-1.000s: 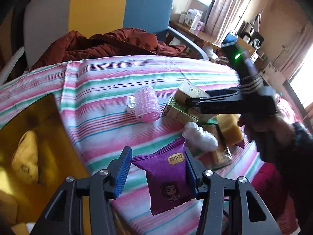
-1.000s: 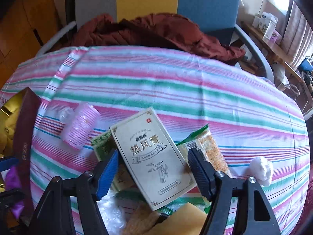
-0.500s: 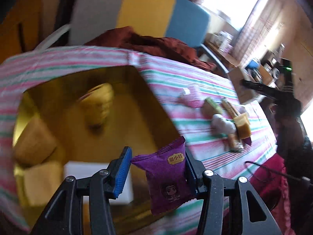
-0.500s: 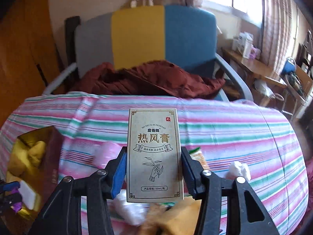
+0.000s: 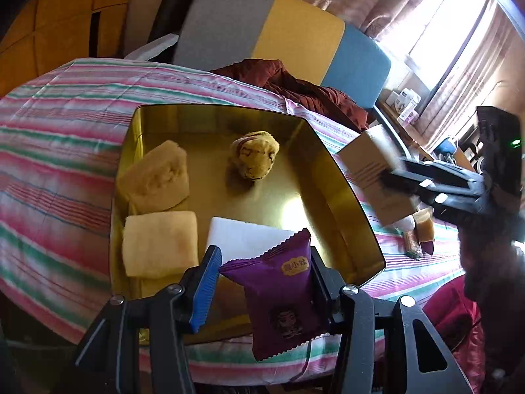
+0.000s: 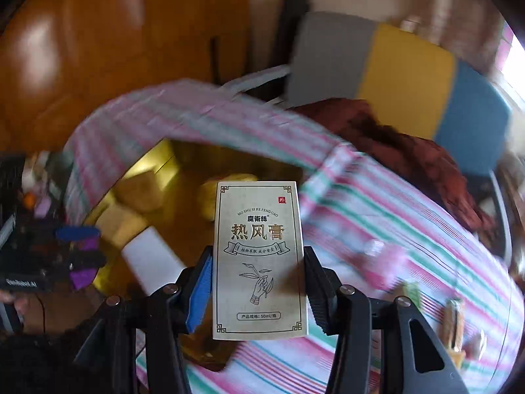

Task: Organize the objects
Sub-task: 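Lower the purple packet with the left tool while the right tool lowers the white box into the tray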

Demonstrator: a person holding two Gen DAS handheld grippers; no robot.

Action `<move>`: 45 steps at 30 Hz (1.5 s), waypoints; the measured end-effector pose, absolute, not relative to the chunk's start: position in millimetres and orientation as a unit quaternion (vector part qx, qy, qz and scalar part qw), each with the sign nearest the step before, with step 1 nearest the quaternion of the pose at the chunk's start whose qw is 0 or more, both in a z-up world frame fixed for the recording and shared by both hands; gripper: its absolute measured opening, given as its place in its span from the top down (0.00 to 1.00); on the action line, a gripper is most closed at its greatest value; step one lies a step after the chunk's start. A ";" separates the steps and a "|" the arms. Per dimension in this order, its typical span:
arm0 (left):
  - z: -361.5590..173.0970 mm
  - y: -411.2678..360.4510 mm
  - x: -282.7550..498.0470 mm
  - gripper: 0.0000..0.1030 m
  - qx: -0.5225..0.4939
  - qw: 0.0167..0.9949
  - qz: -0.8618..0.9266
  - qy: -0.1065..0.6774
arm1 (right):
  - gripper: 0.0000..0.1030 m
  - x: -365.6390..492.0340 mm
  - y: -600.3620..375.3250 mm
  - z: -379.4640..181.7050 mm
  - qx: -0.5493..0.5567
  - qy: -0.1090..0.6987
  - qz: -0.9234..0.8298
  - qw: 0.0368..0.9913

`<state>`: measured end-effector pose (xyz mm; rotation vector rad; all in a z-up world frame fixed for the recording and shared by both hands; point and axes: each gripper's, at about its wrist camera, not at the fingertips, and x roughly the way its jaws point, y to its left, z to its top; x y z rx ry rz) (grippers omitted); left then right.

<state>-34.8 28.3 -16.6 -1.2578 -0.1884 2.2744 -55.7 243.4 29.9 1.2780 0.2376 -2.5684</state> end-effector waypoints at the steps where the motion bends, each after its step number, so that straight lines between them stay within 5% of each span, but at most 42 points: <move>1: -16.5 25.8 -34.1 0.49 -0.464 0.265 0.842 -0.074 | 0.50 -57.6 231.7 26.0 0.445 0.092 -0.880 0.140; 16: -27.0 23.0 -38.7 0.49 -0.479 0.276 0.828 -0.092 | 0.50 -124.1 184.8 -44.4 0.516 0.163 -0.835 0.104; 24: -27.3 18.3 -41.6 0.49 -0.480 0.265 0.830 -0.099 | 0.50 -146.4 145.2 -39.8 0.493 0.088 -0.847 0.178; 37: -24.3 18.2 -43.0 0.49 -0.473 0.269 0.833 -0.101 | 0.50 -109.5 194.6 -14.6 0.494 -0.020 -0.862 0.107; 45: -21.9 17.0 -42.0 0.48 -0.470 0.267 0.835 -0.101 | 0.50 -159.6 192.0 -38.8 0.511 0.032 -0.859 -0.009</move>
